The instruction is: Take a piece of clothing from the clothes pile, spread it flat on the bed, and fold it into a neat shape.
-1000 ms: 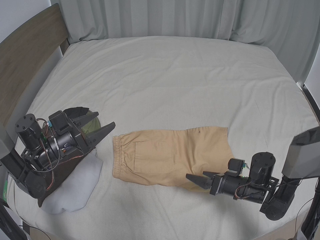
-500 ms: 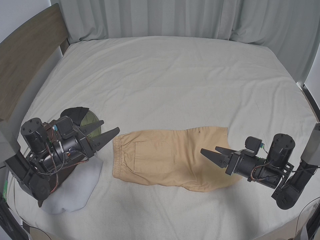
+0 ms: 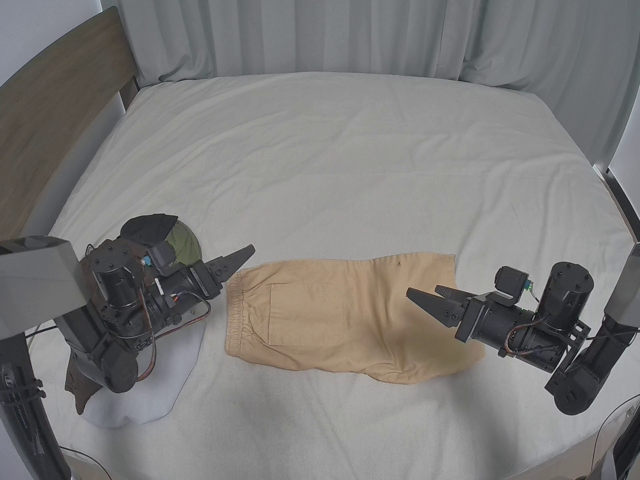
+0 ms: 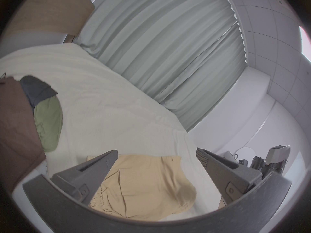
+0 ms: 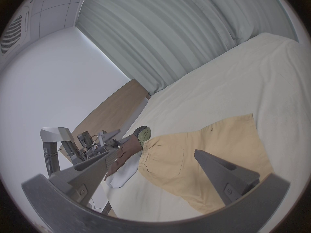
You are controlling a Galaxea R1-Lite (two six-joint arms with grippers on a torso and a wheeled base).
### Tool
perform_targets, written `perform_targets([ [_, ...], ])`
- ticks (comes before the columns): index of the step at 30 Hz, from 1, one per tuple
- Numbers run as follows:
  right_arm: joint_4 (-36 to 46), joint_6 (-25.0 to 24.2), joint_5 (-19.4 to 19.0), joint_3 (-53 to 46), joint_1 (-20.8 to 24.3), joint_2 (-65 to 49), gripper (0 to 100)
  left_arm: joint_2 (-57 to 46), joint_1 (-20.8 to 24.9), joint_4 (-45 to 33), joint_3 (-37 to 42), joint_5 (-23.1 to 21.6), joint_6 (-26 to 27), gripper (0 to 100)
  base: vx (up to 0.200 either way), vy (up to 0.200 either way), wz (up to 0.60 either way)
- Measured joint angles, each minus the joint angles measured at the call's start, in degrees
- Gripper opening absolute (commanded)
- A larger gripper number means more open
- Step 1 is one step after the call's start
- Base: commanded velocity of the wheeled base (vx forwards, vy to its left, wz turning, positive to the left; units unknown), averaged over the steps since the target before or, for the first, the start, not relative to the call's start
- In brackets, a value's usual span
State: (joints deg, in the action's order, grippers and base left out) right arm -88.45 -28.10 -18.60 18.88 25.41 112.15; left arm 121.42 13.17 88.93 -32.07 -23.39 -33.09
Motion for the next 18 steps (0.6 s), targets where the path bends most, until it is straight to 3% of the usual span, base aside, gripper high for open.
perform_targets([
  [18,0.0,-0.2,0.0,0.2,-0.7,0.0,100,17.1,0.3,0.0,-11.1,5.8,-0.4,100,0.0,0.0,0.0],
])
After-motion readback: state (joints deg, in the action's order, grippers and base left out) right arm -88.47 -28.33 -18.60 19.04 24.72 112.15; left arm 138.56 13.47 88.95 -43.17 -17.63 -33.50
